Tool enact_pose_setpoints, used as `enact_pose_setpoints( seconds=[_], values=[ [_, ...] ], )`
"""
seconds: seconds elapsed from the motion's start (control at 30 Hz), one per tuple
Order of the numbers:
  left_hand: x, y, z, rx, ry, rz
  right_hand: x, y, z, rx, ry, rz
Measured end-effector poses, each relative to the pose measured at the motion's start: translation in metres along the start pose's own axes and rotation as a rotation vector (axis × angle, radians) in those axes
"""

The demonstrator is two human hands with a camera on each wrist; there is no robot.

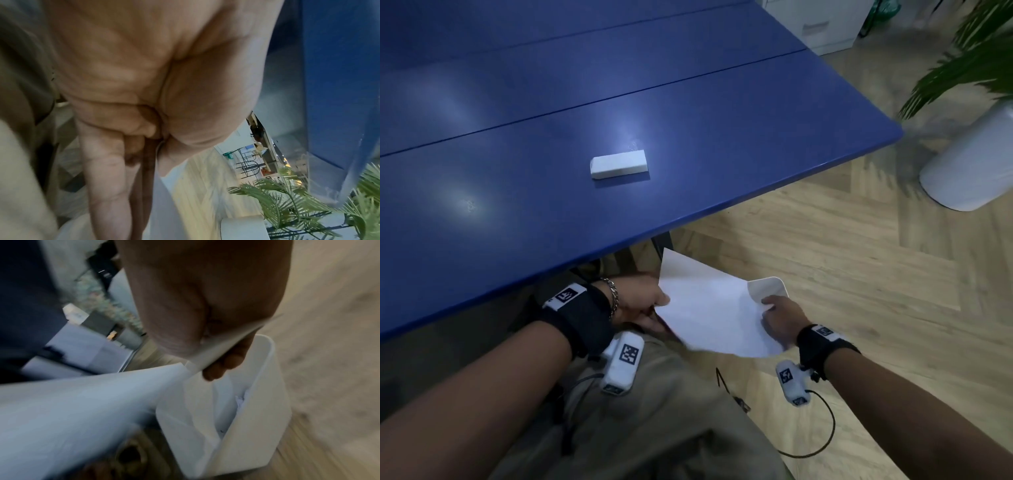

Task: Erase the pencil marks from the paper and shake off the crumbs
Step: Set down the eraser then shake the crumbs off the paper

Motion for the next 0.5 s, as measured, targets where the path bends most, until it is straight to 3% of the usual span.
enact_pose_setpoints(
  seconds=[0.07,0.13,0.27,0.33,0.4,0.5],
  values=[
    [-0.002,0.002,0.003,-0.005,-0.037,0.026,0.026,-0.006,-0.016,-0.121,-0.093,-0.083],
    [-0.004,0.003,0.009,0.009,-0.063,0.036,0.067,-0.022,-0.029,-0.215,-0.025,-0.281],
    [-0.012,0.004,0.024,0.051,-0.164,0.078,0.158,-0.082,-0.021,-0.192,0.148,-0.760],
    [-0.018,0.005,0.032,0.115,-0.198,0.112,0.175,-0.098,-0.004,-0.142,0.175,-0.928],
    [-0.022,0.002,0.035,0.138,-0.202,0.130,0.152,-0.082,0.019,-0.083,0.080,-0.897],
    [-0.019,0.001,0.032,0.110,-0.196,0.116,0.073,-0.032,0.037,-0.175,-0.460,-0.525]
  ],
)
Point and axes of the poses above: each hand's wrist, its own y-axis towards the middle knuckle, its own z-axis out of the palm, x = y × z, the point moved 6 cm from there along y, towards the middle knuckle, and after that the axes turned 9 degrees about x, right-handed, at the moved point
